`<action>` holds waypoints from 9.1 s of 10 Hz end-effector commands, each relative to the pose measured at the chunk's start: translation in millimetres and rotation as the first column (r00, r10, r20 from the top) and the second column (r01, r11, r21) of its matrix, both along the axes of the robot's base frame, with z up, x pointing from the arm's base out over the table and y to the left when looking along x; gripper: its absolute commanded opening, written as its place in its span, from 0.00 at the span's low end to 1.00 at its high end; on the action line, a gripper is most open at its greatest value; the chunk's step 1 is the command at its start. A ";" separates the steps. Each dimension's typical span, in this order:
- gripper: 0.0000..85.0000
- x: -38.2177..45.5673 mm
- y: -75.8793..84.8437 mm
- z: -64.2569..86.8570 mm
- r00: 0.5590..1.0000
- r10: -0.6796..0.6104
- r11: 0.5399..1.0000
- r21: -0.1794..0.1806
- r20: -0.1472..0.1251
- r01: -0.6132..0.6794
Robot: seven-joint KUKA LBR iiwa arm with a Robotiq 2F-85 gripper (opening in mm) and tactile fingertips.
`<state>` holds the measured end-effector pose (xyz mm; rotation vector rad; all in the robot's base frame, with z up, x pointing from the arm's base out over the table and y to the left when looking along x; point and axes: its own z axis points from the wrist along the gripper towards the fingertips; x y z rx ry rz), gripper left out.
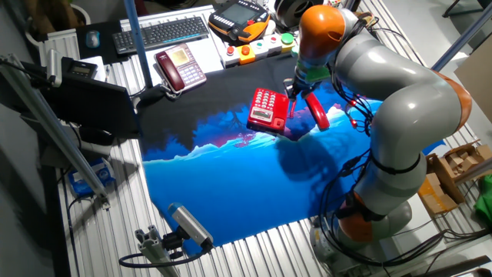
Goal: Place the handset of the telephone on the corresponding phone cradle
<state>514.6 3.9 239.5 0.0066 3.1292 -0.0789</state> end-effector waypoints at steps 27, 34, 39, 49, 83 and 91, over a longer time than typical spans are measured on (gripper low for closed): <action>0.01 -2.5 -84.5 -36.6 0.999 -0.048 0.999 0.010 0.013 0.048; 0.01 -13.3 -107.2 -53.7 0.998 -0.054 0.998 0.023 0.014 0.054; 0.01 -14.6 -108.9 -56.5 0.998 -0.068 0.997 0.024 0.006 0.068; 0.01 -14.6 -108.9 -56.5 1.000 -0.029 0.998 0.052 -0.006 0.029; 1.00 16.7 -171.5 -175.8 0.998 0.038 0.997 0.062 0.055 -0.041; 1.00 19.3 -167.9 -191.6 0.997 0.023 0.998 0.056 0.067 -0.027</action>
